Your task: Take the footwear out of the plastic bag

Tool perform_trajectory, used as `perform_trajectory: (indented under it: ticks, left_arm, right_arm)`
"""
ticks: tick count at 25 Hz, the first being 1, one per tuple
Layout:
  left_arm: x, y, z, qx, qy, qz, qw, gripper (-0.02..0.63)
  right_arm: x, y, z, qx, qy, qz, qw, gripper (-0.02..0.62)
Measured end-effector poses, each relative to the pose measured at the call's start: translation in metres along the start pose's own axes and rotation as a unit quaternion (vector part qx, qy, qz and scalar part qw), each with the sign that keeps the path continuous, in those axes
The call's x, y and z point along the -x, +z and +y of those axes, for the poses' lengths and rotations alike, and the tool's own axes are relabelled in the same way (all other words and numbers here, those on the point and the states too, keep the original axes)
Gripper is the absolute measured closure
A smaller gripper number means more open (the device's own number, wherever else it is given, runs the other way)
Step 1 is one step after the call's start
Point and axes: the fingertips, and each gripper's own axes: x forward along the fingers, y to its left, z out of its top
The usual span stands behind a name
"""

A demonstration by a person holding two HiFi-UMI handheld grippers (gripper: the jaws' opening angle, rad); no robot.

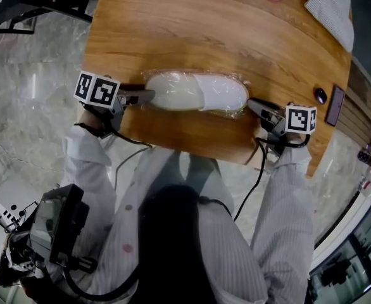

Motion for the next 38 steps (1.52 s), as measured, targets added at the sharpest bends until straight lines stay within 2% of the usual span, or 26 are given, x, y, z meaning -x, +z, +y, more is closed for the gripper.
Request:
perform_trajectory:
  ticks: [5,7,11,15,18,23,26,30,33,35,38]
  left_arm:
    - [-0.001,-0.005,0.004,0.019,-0.017,0.015,0.9996,0.399]
    - [-0.004,-0.007,0.004,0.028,-0.031,0.02,0.9989,0.43]
    - [-0.005,-0.009,0.005,0.051,-0.053,0.011,0.9972,0.454]
    - [-0.001,-0.015,0.006,0.064,-0.06,0.008,0.9961,0.474]
    - [0.008,-0.019,-0.006,0.063,-0.091,0.005,0.9938,0.477]
    - [0.037,-0.027,-0.041,0.027,-0.117,-0.011,0.9927,0.477]
    - [0.051,-0.021,-0.062,-0.02,-0.106,-0.03,0.9938,0.477]
    - [0.067,-0.019,-0.104,-0.068,-0.116,-0.054,0.9894,0.486]
    - [0.072,-0.02,-0.124,-0.102,-0.095,-0.061,0.9883,0.491]
    - [0.079,-0.019,-0.131,-0.112,-0.091,-0.076,0.9866,0.494]
    - [0.088,-0.022,-0.141,-0.119,-0.106,-0.092,0.9829,0.512]
  right_arm:
    - [-0.007,-0.007,-0.002,0.004,0.028,0.031,0.999,0.497]
    - [-0.009,-0.007,-0.003,-0.004,0.039,0.035,0.999,0.508]
    - [-0.008,-0.009,-0.003,-0.02,0.07,0.046,0.996,0.503]
    - [-0.002,-0.013,0.03,-0.033,0.163,0.048,0.985,0.526]
    - [0.01,-0.012,0.055,-0.014,0.208,0.04,0.977,0.506]
    - [0.034,-0.013,0.106,0.029,0.256,0.006,0.966,0.489]
    - [0.053,-0.01,0.137,0.066,0.278,-0.021,0.958,0.468]
    - [0.064,-0.015,0.171,0.127,0.27,-0.022,0.954,0.434]
    - [0.063,-0.02,0.185,0.16,0.251,-0.018,0.955,0.43]
    - [0.066,-0.016,0.186,0.164,0.234,-0.035,0.958,0.474]
    - [0.072,-0.019,0.188,0.172,0.225,-0.044,0.958,0.486]
